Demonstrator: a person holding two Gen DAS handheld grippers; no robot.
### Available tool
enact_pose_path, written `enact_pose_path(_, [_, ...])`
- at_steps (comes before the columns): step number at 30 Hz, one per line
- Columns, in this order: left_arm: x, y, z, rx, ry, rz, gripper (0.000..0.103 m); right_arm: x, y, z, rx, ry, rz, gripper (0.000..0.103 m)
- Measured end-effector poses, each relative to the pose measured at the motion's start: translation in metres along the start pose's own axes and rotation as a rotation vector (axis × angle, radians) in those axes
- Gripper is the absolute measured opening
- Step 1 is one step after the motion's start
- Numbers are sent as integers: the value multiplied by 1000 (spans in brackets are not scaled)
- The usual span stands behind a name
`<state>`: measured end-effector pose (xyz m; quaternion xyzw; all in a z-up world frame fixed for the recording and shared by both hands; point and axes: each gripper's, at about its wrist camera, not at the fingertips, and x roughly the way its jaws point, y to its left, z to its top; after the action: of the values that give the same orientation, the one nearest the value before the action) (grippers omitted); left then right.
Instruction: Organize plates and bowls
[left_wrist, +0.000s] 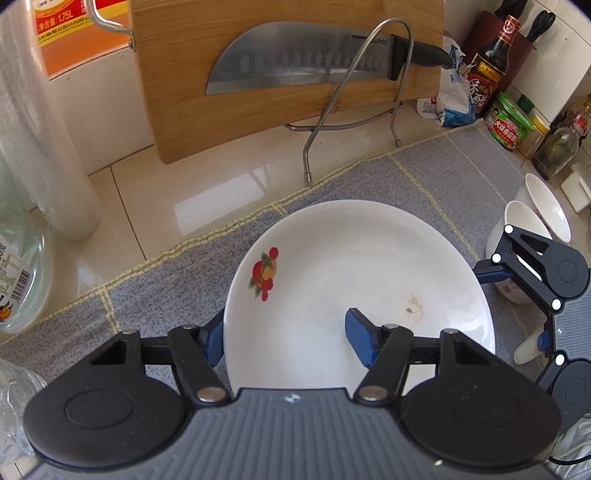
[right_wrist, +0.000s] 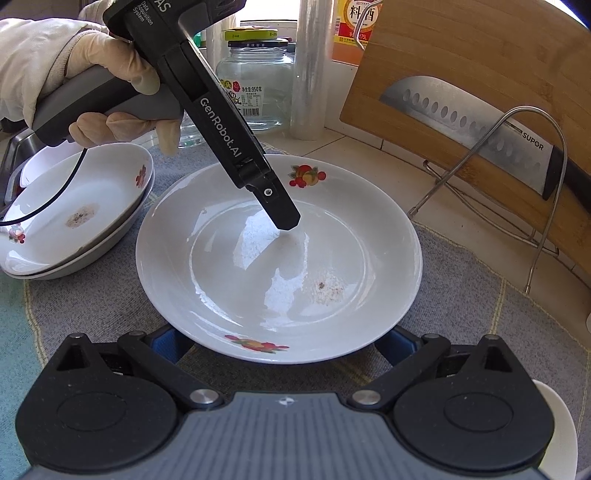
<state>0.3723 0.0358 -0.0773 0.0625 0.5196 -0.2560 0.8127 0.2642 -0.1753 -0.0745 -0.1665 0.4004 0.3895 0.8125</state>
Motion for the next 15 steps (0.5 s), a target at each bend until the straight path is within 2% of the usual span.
enact_pose_path(15, [-48,-19,-17,6,-78,31,64,-34,21,10,-67,-42,-6,103])
